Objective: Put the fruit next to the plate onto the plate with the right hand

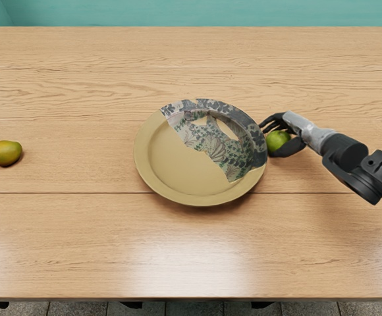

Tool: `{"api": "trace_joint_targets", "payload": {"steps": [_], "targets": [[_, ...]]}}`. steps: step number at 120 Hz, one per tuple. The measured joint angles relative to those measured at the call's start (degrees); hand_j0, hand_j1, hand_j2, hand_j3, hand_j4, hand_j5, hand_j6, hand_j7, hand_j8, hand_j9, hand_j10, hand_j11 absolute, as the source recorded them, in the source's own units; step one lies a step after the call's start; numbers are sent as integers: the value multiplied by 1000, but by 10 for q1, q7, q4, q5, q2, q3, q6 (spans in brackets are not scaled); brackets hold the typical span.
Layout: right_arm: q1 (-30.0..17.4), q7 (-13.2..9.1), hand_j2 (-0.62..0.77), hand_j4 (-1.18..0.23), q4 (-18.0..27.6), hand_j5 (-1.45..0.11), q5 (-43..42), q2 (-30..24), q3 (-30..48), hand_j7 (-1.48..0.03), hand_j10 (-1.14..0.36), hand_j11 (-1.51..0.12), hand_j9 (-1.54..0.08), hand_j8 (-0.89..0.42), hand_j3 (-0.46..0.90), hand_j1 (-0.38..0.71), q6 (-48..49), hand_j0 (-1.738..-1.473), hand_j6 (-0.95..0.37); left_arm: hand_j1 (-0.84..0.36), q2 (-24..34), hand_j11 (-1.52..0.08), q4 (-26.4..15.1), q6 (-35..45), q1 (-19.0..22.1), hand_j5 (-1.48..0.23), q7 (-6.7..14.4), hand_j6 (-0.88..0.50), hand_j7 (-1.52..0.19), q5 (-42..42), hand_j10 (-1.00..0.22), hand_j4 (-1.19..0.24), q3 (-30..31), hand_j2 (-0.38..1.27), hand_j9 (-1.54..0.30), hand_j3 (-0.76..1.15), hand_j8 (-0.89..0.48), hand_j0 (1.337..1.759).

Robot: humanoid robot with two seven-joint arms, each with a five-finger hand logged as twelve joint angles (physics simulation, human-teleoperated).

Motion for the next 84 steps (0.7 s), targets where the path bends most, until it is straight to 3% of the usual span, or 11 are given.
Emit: {"api": "trace_joint_targets", "payload": {"steps": [51, 84], "targets": [[5, -1, 98, -532, -2, -703, 9, -12, 6, -696, -438, -708, -707, -384, 0, 203, 3, -1657, -536, 58, 0, -316, 0, 0, 0, -316, 0, -243, -316, 0, -243, -243, 0, 49, -316, 0, -243, 1658], [16, -2, 78, -558, 2, -739, 13, -40, 15, -730, -442, -747, -740, -388, 0, 186, 23, -1655, -563, 58, 0, -316, 0, 0, 0, -316, 0, -243, -316, 0, -243, -243, 0, 49, -316, 0, -243, 1658]]}}
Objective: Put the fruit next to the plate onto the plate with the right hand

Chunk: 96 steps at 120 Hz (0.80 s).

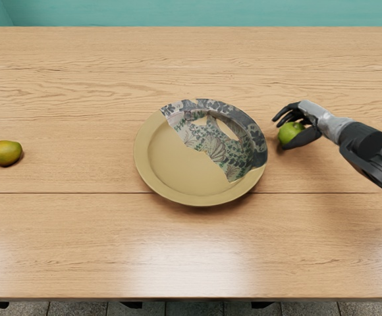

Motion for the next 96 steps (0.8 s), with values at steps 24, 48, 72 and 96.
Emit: {"api": "trace_joint_targets", "payload": {"steps": [24, 48, 72, 96], "targets": [[22, -1, 75, -564, 16, -749, 20, -20, 5, -739, -449, -758, -749, -391, 0, 179, 19, -1655, -570, 58, 0, -316, 0, 0, 0, -316, 0, -243, -316, 0, -243, -243, 0, 49, -316, 0, -243, 1658], [41, -1, 65, -568, 49, -759, 53, -50, 30, -747, -442, -767, -758, -383, 0, 178, 66, -1655, -575, 58, 0, -316, 0, 0, 0, -316, 0, -243, -316, 0, -243, -243, 0, 49, -316, 0, -243, 1658], [48, -1, 71, -571, 60, -769, 72, -50, 63, -754, -444, -769, -766, -384, 0, 176, 120, -1655, -580, 58, 0, -316, 0, 0, 0, -316, 0, -243, -316, 0, -243, -243, 0, 49, -316, 0, -243, 1658], [52, 0, 77, -572, 71, -775, 84, -26, 76, -757, -451, -765, -769, -390, 0, 172, 140, -1655, -582, 58, 0, -316, 0, 0, 0, -316, 0, -243, -316, 0, -243, -243, 0, 49, -316, 0, -243, 1658]]}}
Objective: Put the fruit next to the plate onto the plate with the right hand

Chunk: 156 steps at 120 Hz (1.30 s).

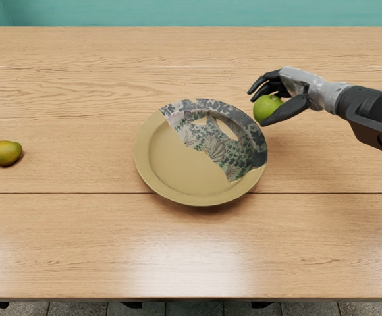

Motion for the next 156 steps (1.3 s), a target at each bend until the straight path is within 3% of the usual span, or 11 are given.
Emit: {"api": "trace_joint_targets", "payload": {"steps": [52, 117, 156], "targets": [[22, -1, 259, -591, 2, -794, 7, 71, 4, -779, -454, -769, -791, -410, 0, 214, 25, -1657, -599, 58, 0, -316, 0, 0, 0, -316, 0, -243, -316, 0, -243, -243, 0, 48, -316, 0, -243, 1658], [0, -2, 147, -631, -2, -824, 1, 105, -34, -821, -403, -822, -829, -359, 0, 202, 22, -1655, -593, 58, 0, -316, 0, 0, 0, -316, 0, -243, -316, 0, -243, -243, 0, 49, -316, 0, -243, 1658], [-7, -2, 148, -628, -3, -822, -2, 111, -44, -818, -398, -822, -827, -354, 0, 205, 21, -1655, -589, 58, 0, -316, 0, 0, 0, -316, 0, -243, -316, 0, -243, -243, 0, 49, -316, 0, -243, 1658]]}}
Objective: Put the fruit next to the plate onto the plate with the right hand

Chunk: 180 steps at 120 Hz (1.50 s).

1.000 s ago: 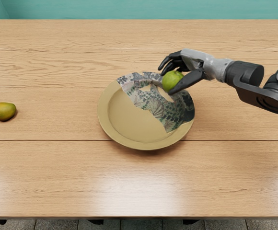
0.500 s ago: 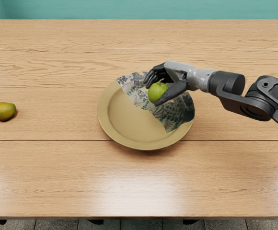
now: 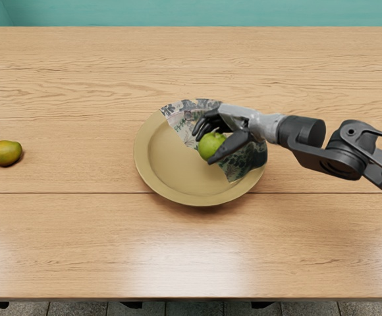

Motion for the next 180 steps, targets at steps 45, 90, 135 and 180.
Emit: {"api": "trace_joint_targets", "payload": {"steps": [45, 90, 135, 180], "targets": [[5, -2, -8, -313, 2, -407, 1, 1, 7, -407, -270, -408, -408, -261, 0, -13, -1, -1657, -310, 58, 0, -316, 0, 0, 0, -316, 0, -243, -316, 0, -243, -243, 0, 49, -316, 0, -243, 1658], [7, -3, -26, -179, 8, -232, 34, -31, 70, -232, -172, -232, -232, -171, 0, -142, 54, -1658, -179, 58, 0, -316, 0, 0, 0, -316, 0, -243, -316, 0, -243, -243, 0, 49, -316, 0, -243, 1658], [3, -2, -11, -71, 3, -91, 170, -139, 109, -91, -69, -91, -91, -69, 0, -267, 185, -1658, -71, 58, 0, -316, -3, 0, 0, -316, 0, -243, -316, 1, -243, -243, 0, 49, -316, 0, -243, 1658], [-22, 1, -7, -46, -10, -58, 185, -246, 110, -58, -45, -58, -58, -46, 0, -297, 233, -1658, -47, 58, 0, -316, -2, 0, 29, -316, 0, -243, -316, 1, -243, -243, 2, 49, -316, 0, -243, 1658]]}}
